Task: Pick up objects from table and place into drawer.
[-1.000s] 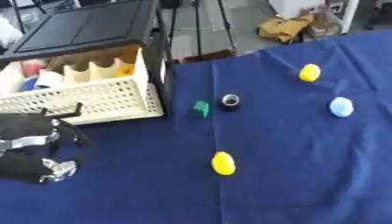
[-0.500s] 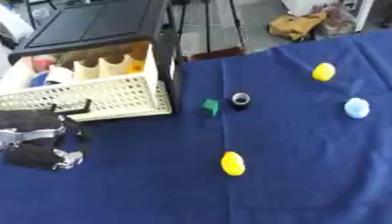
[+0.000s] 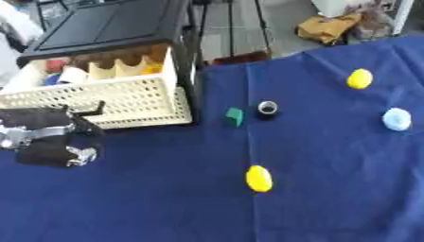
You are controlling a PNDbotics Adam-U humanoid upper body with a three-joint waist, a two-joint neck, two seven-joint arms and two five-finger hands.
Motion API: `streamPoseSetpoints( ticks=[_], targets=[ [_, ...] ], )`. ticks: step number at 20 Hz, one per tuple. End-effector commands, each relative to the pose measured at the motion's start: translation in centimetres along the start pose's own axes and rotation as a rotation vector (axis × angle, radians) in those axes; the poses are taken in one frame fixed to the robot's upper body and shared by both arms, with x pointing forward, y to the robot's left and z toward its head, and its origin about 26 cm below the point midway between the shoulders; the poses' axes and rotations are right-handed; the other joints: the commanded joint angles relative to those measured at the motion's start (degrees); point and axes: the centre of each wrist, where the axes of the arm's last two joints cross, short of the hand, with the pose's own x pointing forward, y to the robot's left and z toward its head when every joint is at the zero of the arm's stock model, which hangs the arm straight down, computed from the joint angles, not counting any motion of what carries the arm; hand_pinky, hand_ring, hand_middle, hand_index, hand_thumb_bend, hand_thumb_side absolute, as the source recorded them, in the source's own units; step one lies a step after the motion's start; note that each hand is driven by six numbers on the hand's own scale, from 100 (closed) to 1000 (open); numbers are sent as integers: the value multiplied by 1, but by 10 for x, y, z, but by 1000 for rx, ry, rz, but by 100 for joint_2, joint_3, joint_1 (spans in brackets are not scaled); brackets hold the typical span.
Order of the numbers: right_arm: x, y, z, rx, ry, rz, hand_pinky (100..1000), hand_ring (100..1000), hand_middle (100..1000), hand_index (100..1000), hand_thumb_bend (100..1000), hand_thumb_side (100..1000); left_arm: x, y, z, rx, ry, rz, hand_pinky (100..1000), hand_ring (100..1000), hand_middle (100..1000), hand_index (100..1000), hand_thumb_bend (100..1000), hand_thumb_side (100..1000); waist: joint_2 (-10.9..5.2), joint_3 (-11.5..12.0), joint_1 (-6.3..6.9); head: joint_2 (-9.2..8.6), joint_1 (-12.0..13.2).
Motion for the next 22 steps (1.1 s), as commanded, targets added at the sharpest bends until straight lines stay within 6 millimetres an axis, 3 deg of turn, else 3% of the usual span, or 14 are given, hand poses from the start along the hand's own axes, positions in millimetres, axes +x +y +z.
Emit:
streamPoseSetpoints(
  ticks=[1, 12, 22],
  targets=[
    [4, 0, -3, 31, -15, 22, 794, 916, 585, 874, 100, 1000, -7, 12, 6, 56, 34, 3, 387, 589, 762, 948, 100, 1000, -84, -17, -50, -126, 11],
    [0, 2, 4, 40, 8, 27, 808, 925, 573, 878, 100, 998, -13, 18, -1, 102, 18, 50, 369, 583, 741, 931, 100, 1000, 13, -143, -9, -290, 26],
    [-2, 4, 5, 50, 12, 22, 811, 927, 571, 878, 100, 997, -28, 24, -16, 174, 50, 163, 327, 563, 686, 899, 100, 1000, 46, -246, 32, -334, 69]
  ],
)
